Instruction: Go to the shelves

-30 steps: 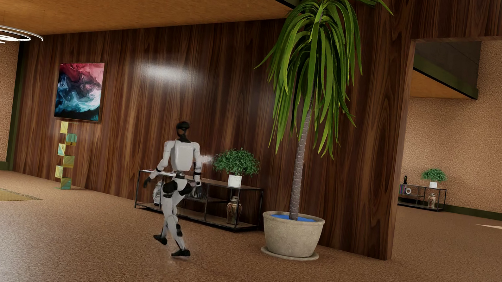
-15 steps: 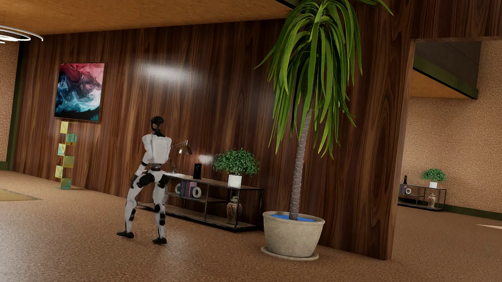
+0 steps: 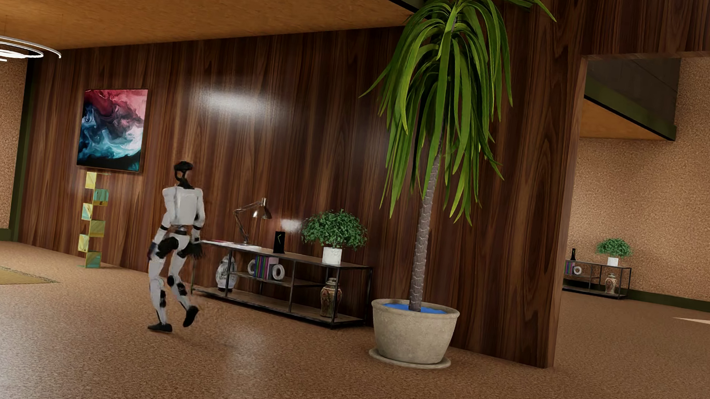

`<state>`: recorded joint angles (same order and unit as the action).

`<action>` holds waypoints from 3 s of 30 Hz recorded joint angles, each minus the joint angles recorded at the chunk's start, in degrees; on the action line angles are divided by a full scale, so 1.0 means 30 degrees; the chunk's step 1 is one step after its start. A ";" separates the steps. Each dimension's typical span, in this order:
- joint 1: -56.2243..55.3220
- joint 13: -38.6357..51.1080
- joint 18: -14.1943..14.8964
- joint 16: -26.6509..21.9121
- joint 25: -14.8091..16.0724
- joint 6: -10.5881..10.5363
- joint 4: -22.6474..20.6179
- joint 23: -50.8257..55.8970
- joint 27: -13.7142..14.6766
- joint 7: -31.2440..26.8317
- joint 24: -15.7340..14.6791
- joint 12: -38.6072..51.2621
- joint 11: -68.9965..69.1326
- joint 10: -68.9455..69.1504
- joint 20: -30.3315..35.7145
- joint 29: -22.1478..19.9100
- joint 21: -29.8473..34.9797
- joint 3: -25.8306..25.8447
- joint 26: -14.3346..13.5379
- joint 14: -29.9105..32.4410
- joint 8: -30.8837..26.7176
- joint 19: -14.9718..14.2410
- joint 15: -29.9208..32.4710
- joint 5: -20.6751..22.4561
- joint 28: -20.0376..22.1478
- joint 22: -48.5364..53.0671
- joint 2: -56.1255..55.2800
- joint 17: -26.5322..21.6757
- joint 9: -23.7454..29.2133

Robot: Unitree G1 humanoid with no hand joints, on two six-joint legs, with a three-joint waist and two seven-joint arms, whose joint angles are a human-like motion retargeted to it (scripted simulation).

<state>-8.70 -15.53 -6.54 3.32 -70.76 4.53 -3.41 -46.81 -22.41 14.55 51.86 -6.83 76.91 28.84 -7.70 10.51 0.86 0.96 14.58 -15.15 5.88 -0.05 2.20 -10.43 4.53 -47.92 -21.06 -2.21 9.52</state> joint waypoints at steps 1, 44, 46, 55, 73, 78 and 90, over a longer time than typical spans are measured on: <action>0.0952 -0.0945 0.0194 -0.0111 -0.0287 0.0025 -0.0271 0.0320 0.0660 -0.0532 -0.0180 0.1240 -0.1547 -0.0460 0.0334 0.0297 -0.0077 0.0312 -0.1096 -0.0451 0.0028 0.0328 -0.0538 -0.0269 0.0541 0.0291 -0.1267 0.0236 -0.0025; 0.3615 -0.0278 0.0609 -0.2509 -0.1273 0.0493 -0.0367 0.1342 0.1230 -0.0953 -0.0944 0.7179 -1.3744 -0.1939 0.2806 -0.0345 -0.1066 0.1352 -0.1757 -0.1594 0.3717 0.1292 -0.0092 0.0223 0.2515 0.2793 -0.1531 0.0225 0.0087; 0.5380 -0.0005 0.0869 -0.2772 -0.1510 0.0508 -0.0907 0.1685 0.1842 -0.1105 -0.0904 0.7893 -2.1489 -0.3289 0.3334 0.0201 -0.1314 0.1346 -0.2149 -0.2086 0.4772 -0.1163 0.0009 0.2037 0.2806 0.4445 -0.1616 -0.0256 -0.0030; 0.3817 0.2118 0.2707 -0.2870 -0.0235 -0.1794 0.2394 0.1232 0.0717 -0.1376 -0.0622 0.3234 -1.5772 1.1868 0.3976 -0.3516 -0.3360 0.1566 0.1333 0.6484 0.6534 0.4457 -0.1963 0.2399 -0.1174 -0.0700 0.0247 0.1293 0.0043; -0.6041 0.6537 0.0396 -0.0168 -0.1352 -0.1840 0.2924 -0.0933 0.1597 -0.0825 -0.0975 -0.6394 -1.3304 0.1084 -0.1697 -0.0717 0.2956 -0.1402 -0.0045 0.5077 0.0610 0.1487 -0.2078 0.5424 -0.1491 0.3313 1.2262 -0.1471 0.0158; -0.1870 0.1635 0.0941 -0.2247 -0.1863 -0.0178 0.1798 -0.0085 0.2424 0.0325 0.0492 -0.0226 -0.0150 0.1231 -0.0485 0.0628 0.1261 -0.0507 0.1119 0.1373 0.0877 -0.0144 0.0052 0.1037 -0.2710 -0.0382 0.4066 -0.1973 0.0518; 0.8356 -0.1705 0.2718 -0.3969 -0.1627 -0.0205 -0.0713 0.1838 0.2043 0.1256 -0.2379 0.5307 -2.0561 -0.3555 0.1933 0.0002 -0.2248 0.1189 -0.2746 -0.3202 0.5631 -0.0570 -0.0133 0.1328 0.0274 0.6538 -0.1962 0.0438 0.0060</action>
<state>16.37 -20.65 1.61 -8.59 -75.64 3.92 -5.55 -41.30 -16.28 18.32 44.72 9.09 15.23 18.18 -1.90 10.51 -5.88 4.53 6.35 -24.75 22.77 -1.76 1.80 -6.45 5.36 -28.31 -26.94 -0.90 9.71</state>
